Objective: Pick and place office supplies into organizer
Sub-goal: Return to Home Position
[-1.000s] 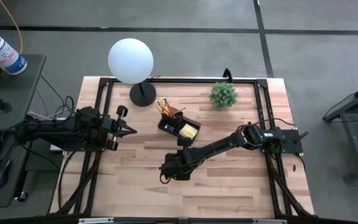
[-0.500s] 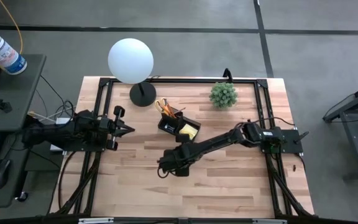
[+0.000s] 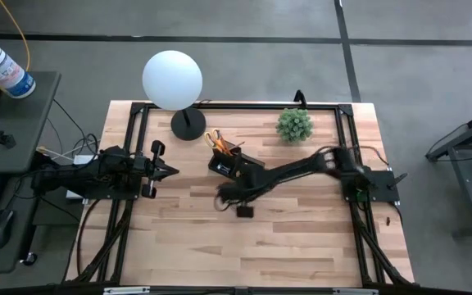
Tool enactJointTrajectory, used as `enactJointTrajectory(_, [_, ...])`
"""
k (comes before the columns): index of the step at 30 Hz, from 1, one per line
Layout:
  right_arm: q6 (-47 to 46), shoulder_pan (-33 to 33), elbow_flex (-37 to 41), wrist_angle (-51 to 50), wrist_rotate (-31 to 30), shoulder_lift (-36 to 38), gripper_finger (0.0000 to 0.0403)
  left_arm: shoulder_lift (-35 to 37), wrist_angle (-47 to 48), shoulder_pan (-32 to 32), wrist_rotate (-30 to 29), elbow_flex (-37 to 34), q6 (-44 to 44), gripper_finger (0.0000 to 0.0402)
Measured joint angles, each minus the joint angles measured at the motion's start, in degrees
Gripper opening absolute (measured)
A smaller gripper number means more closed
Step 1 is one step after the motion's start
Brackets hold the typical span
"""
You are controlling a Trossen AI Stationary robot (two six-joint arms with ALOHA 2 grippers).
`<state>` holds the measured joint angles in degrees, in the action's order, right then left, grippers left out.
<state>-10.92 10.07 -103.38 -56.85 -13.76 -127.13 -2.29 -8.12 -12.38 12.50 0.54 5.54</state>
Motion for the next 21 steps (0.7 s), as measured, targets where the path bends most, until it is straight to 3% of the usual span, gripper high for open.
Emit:
enactJointTrajectory(4, [-4.1,-1.2,19.8,12.6,0.8,14.3,0.0001,0.0,1.9,0.0,-0.1,0.0,0.0,0.0])
enactJointTrajectory(13, [-9.0,-1.4,66.4,60.0,2.2,54.2,0.0001,0.0,2.0,0.0,-0.1,0.0,0.5,0.0])
enactJointTrajectory(21, [-2.5,-3.6,88.1,83.6,4.0,75.7,0.0001,0.0,3.4,0.0,-1.2,0.0,-0.5,0.0])
